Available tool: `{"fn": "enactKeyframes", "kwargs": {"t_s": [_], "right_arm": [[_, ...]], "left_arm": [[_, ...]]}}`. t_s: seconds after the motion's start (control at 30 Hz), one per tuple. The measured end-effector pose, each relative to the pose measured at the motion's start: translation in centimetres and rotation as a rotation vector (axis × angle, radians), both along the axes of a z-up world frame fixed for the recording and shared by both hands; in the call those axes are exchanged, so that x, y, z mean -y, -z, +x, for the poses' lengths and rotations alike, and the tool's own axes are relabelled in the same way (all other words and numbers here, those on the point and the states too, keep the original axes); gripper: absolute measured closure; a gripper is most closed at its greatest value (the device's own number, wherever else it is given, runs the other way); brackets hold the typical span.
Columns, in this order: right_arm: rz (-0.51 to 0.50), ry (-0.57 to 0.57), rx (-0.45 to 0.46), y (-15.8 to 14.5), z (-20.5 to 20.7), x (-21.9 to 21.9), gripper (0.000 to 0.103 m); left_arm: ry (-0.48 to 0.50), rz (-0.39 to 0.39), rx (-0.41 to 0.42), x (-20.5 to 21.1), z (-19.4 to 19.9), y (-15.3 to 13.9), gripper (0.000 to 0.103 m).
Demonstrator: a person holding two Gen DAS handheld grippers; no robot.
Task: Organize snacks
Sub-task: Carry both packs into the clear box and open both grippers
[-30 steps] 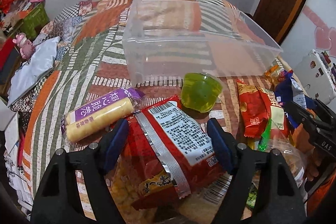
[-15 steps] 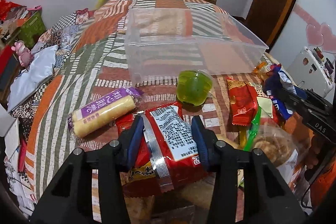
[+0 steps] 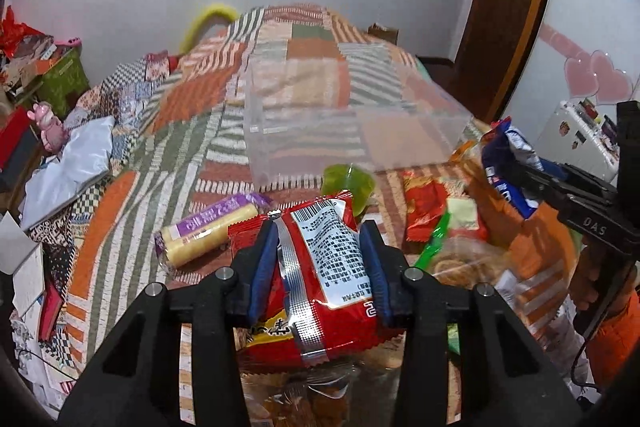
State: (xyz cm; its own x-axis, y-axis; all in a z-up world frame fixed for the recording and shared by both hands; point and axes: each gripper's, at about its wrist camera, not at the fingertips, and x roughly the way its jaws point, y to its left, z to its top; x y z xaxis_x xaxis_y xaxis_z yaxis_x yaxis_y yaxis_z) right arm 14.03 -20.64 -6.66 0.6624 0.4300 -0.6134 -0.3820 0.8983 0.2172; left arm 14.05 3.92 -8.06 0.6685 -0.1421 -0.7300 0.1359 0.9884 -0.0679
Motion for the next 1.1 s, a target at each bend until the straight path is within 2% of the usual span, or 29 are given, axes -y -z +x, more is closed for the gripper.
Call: {"fn": "enactKeyframes", "kwargs": {"t_s": [0.27, 0.57, 0.7, 0.83, 1.1], "right_arm": [[0.019, -0.006, 0.057, -2.1, 0.3, -0.3, 0.061], [0.027, -0.014, 0.131, -4.8, 1.9, -1.0, 0.061], [0.027, -0.02, 0.152, -5.4, 2.9, -1.6, 0.06], [0.034, -0.027, 0.147, -5.3, 4.0, -2.2, 0.061], [0.041, -0.031, 0.103, -4.2, 6.5, -2.8, 0.061]], "left_arm": [[0.001, -0.017, 0.103, 0.5, -0.4, -2.9, 0.061], [0.004, -0.081, 0.188, 0.9, 1.6, -5.4, 0.061], [-0.001, -0.086, 0.228, 1.2, 2.8, -6.2, 0.061], [-0.009, -0.1, 0.248, 1.0, 4.5, -6.3, 0.061], [-0.004, -0.131, 0.227, 0.4, 8.3, -4.6, 0.061]]}}
